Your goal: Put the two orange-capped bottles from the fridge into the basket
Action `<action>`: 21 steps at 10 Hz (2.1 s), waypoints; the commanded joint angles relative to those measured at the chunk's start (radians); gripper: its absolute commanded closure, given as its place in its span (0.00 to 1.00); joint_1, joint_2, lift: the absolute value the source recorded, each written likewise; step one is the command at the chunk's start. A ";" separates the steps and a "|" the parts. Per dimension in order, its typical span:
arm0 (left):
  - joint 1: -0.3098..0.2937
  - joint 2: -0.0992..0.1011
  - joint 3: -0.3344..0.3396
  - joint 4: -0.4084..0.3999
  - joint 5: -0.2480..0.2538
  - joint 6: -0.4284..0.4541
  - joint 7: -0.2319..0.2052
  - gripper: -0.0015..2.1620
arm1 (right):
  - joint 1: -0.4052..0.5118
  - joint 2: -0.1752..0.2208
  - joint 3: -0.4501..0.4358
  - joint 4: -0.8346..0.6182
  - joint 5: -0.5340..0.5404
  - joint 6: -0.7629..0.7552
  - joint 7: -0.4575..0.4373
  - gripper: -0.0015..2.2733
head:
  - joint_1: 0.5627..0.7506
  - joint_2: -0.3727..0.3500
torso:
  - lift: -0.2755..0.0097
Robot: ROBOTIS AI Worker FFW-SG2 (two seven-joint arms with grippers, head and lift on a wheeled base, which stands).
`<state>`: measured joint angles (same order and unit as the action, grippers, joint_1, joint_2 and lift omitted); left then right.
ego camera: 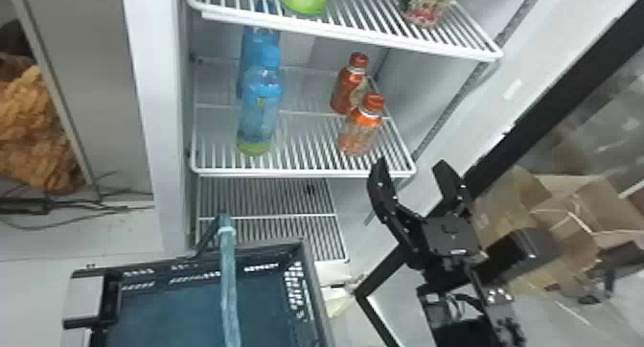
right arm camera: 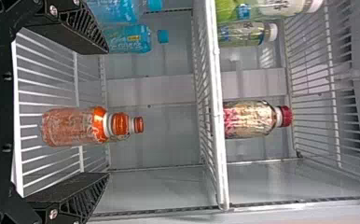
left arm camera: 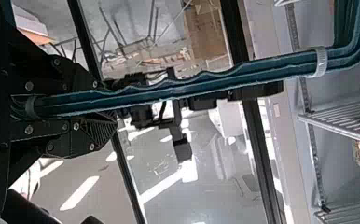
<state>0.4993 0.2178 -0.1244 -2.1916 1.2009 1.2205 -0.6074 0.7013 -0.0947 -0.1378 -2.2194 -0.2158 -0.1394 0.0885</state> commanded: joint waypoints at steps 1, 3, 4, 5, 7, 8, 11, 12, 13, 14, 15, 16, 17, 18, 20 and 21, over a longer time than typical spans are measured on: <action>-0.004 0.002 -0.001 0.001 0.004 -0.001 0.000 0.55 | -0.075 -0.002 -0.008 0.090 0.036 -0.028 0.014 0.05 | 0.70 0.03 | 0.14; -0.004 0.002 -0.003 0.001 0.010 -0.003 0.003 0.55 | -0.171 -0.022 0.020 0.208 0.068 -0.032 0.016 0.05 | 0.70 0.03 | 0.14; -0.008 0.002 -0.005 0.004 0.010 -0.003 0.003 0.55 | -0.237 -0.028 0.036 0.287 0.076 -0.047 0.016 0.05 | 0.70 0.03 | 0.14; -0.008 0.002 -0.005 0.004 0.014 -0.003 0.005 0.55 | -0.296 -0.030 0.042 0.353 0.080 -0.052 0.016 0.05 | 0.70 0.03 | 0.14; -0.008 0.002 -0.005 0.004 0.016 -0.006 0.005 0.55 | -0.372 -0.040 0.052 0.439 0.104 -0.055 0.016 0.05 | 0.70 0.03 | 0.14; -0.008 0.002 -0.003 0.004 0.018 -0.006 0.005 0.55 | -0.402 -0.043 0.054 0.471 0.114 -0.055 0.016 0.05 | 0.70 0.03 | 0.14; -0.008 0.002 -0.005 0.004 0.018 -0.008 0.005 0.55 | -0.483 -0.046 0.054 0.557 0.142 -0.067 0.014 0.05 | 0.70 0.03 | 0.14; -0.008 0.002 -0.005 0.004 0.018 -0.008 0.005 0.55 | -0.510 -0.046 0.052 0.588 0.146 -0.074 0.013 0.05 | 0.70 0.03 | 0.14; -0.008 0.003 -0.005 0.004 0.020 -0.008 0.005 0.55 | -0.537 -0.048 0.052 0.623 0.148 -0.082 0.008 0.05 | 0.70 0.03 | 0.14; -0.008 0.002 -0.005 0.004 0.020 -0.008 0.005 0.55 | -0.566 -0.051 0.050 0.657 0.150 -0.094 0.007 0.05 | 0.70 0.03 | 0.14; -0.008 0.003 -0.005 0.004 0.020 -0.008 0.005 0.55 | -0.591 -0.053 0.052 0.677 0.160 -0.101 0.005 0.05 | 0.70 0.03 | 0.14; -0.008 0.002 -0.005 0.004 0.020 -0.008 0.005 0.55 | -0.611 -0.053 0.056 0.699 0.160 -0.113 0.002 0.05 | 0.70 0.03 | 0.14; -0.008 0.003 -0.005 0.004 0.020 -0.011 0.005 0.55 | -0.628 -0.053 0.060 0.719 0.152 -0.113 -0.003 0.06 | 0.70 0.03 | 0.14; -0.008 0.002 -0.005 0.004 0.022 -0.011 0.005 0.55 | -0.635 -0.053 0.062 0.728 0.148 -0.113 -0.004 0.12 | 0.70 0.03 | 0.14; -0.006 0.002 -0.005 0.004 0.024 -0.011 0.005 0.55 | -0.630 -0.053 0.062 0.738 0.124 -0.113 -0.009 0.30 | 0.70 0.03 | 0.14; -0.006 0.002 -0.003 0.004 0.024 -0.011 0.005 0.55 | -0.625 -0.053 0.062 0.733 0.124 -0.113 -0.009 0.30 | 0.70 0.03 | 0.14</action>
<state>0.4933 0.2194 -0.1287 -2.1880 1.2242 1.2099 -0.6033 0.0721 -0.1473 -0.0757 -1.4849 -0.0907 -0.2530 0.0797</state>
